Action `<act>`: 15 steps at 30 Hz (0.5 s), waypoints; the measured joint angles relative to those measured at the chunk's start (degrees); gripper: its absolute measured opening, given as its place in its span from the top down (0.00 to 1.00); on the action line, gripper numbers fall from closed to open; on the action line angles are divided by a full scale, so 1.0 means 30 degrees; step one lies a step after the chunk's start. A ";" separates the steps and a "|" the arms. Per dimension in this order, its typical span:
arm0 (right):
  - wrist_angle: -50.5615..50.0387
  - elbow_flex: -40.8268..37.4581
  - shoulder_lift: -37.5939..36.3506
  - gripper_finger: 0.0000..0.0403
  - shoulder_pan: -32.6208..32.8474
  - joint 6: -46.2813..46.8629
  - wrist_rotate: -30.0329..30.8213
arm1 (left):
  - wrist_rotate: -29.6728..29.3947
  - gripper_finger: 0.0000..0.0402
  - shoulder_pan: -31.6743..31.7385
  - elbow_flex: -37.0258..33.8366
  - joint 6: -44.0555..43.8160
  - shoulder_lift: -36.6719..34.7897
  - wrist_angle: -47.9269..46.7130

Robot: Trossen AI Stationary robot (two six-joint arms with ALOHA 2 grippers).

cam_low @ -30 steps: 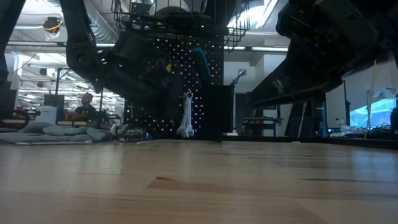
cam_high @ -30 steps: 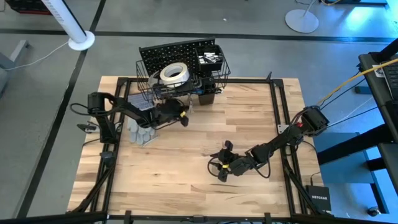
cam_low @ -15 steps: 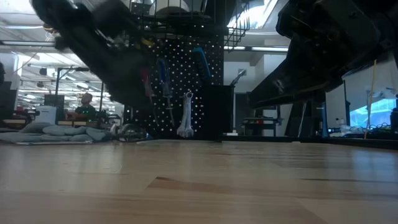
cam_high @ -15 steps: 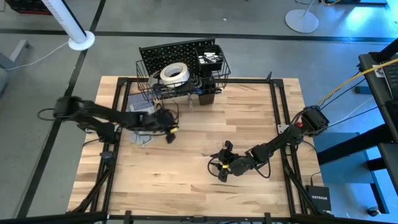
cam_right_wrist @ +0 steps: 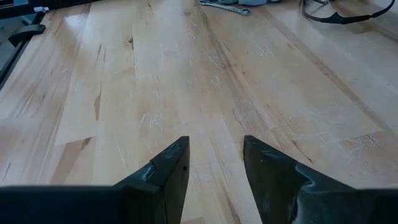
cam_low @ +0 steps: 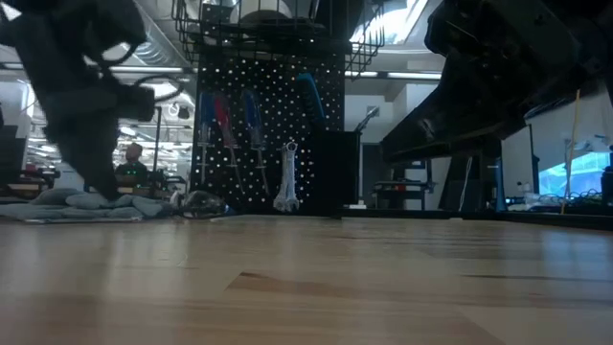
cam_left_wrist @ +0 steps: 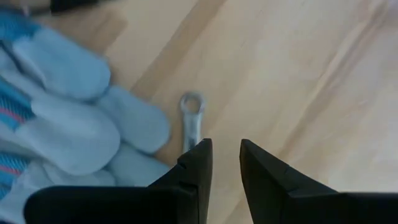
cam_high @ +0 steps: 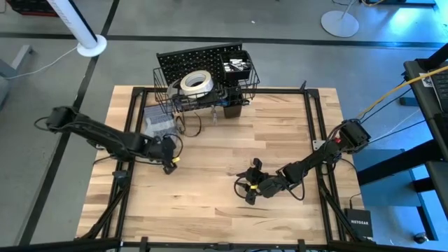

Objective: Hang tools onto peg board
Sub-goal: Hang the wrench on the pegboard

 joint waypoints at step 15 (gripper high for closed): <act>0.0095 0.0000 0.0000 0.61 0.0000 -0.0007 0.0000 | -0.0522 0.82 -0.1228 -0.1140 -0.0010 0.3333 0.4898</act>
